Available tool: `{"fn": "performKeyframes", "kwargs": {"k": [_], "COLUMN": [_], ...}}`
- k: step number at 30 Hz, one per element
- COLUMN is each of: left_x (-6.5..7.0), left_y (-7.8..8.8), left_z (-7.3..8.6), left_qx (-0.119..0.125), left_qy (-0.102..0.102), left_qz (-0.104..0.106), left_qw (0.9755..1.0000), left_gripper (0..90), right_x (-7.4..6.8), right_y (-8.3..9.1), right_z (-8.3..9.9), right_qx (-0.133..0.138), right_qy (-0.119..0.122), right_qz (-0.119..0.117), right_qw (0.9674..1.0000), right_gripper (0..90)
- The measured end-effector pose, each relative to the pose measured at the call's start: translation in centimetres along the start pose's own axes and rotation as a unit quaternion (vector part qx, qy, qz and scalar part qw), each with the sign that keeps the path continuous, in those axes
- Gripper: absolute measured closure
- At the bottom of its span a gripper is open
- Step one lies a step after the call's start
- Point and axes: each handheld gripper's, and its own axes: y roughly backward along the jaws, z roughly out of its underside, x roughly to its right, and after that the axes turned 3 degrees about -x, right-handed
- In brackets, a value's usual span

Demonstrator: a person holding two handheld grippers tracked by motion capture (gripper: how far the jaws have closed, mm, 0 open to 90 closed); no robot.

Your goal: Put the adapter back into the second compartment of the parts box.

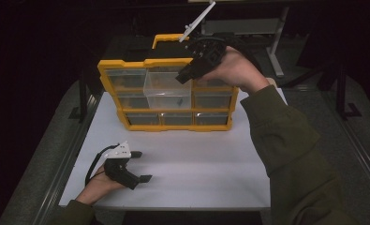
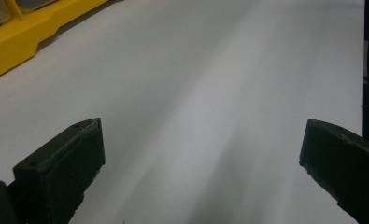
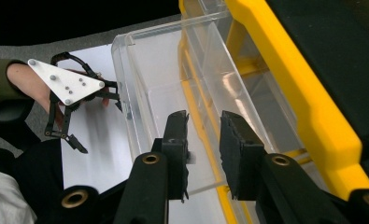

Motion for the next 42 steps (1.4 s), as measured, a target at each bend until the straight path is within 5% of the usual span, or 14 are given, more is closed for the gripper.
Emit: {"fn": "performKeyframes", "kwargs": {"k": [21, 36, 42], "left_x": [0.1, 0.1, 0.0], "left_y": [-0.1, 0.0, -0.1], "left_z": [0.0, 0.1, 0.1], "left_qx": [-0.001, -0.002, -0.003], "left_qy": [0.003, 0.005, 0.003], "left_qz": [-0.001, -0.003, -0.003], "left_qw": [1.0, 1.0, 1.0], "left_gripper": [0.0, 0.0, 0.0], "right_x": [-0.3, -1.2, -1.9], "right_y": [3.2, 1.9, 0.1], "right_z": [4.2, 10.3, 12.7], "right_qx": [0.02, 0.045, 0.044], "right_qy": [-0.028, -0.032, -0.033], "right_qz": [0.016, 0.03, 0.062], "right_qw": [0.9993, 0.9981, 0.9966], "right_gripper": [62.6, 41.3, 28.9]}}
